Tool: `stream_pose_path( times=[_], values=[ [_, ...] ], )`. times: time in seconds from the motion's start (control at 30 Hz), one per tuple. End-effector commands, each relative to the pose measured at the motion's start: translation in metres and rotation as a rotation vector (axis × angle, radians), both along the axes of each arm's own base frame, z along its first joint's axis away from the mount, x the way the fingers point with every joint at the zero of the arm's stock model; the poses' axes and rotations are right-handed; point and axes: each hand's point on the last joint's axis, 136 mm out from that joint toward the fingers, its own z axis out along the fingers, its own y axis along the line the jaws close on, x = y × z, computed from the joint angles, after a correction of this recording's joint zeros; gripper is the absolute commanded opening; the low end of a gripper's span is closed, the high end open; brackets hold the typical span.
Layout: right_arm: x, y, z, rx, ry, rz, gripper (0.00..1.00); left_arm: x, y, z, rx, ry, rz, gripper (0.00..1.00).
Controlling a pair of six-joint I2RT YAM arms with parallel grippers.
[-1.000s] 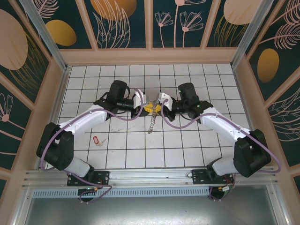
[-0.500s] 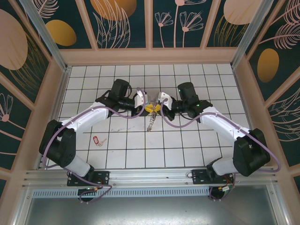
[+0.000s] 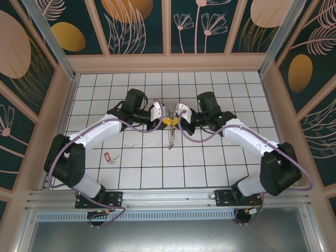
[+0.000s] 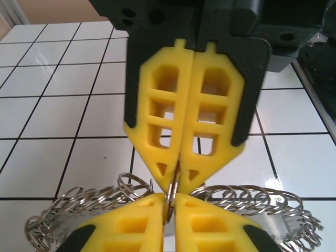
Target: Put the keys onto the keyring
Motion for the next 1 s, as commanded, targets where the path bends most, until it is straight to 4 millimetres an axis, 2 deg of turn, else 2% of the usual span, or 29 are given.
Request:
stream_pose_path(
  times=[0.0,0.07,0.2,0.33,0.37,0.5,0.57,0.6,0.73,0.9,0.97],
  values=[
    [-0.001,0.009,0.014,0.024,-0.041,0.046,0.0,0.0,-0.007,0.014,-0.033,-0.04,-0.035,0.02],
    [-0.001,0.008,0.01,0.012,-0.038,0.039,0.0,0.001,-0.007,0.017,-0.041,-0.051,-0.032,0.0],
    [-0.004,0.003,0.004,0.024,-0.037,0.039,0.07,-0.001,-0.008,0.023,-0.084,-0.061,-0.023,0.0],
    [-0.017,0.008,0.015,0.107,-0.041,0.092,0.11,-0.009,-0.013,0.04,-0.197,-0.056,-0.055,0.0],
    [-0.011,0.002,0.018,0.128,-0.041,0.076,0.12,-0.012,-0.014,0.042,-0.219,-0.048,-0.07,0.0],
    [-0.011,-0.001,0.025,0.162,-0.036,0.084,0.13,-0.016,-0.017,0.055,-0.282,-0.038,-0.105,0.0],
    [-0.011,-0.003,0.025,0.169,-0.029,0.082,0.13,-0.017,-0.017,0.059,-0.3,-0.041,-0.116,0.0],
    [-0.01,-0.005,0.025,0.171,-0.029,0.079,0.14,-0.021,-0.016,0.05,-0.293,-0.02,-0.119,0.0],
    [-0.008,-0.009,0.026,0.187,-0.017,0.073,0.13,-0.025,-0.015,0.051,-0.308,-0.014,-0.13,0.0],
    [-0.007,-0.012,0.032,0.209,-0.024,0.073,0.0,-0.023,-0.015,0.05,-0.31,-0.008,-0.116,0.0],
    [-0.005,-0.013,0.032,0.203,-0.028,0.065,0.0,-0.019,-0.015,0.046,-0.287,-0.005,-0.095,0.0]
  ],
)
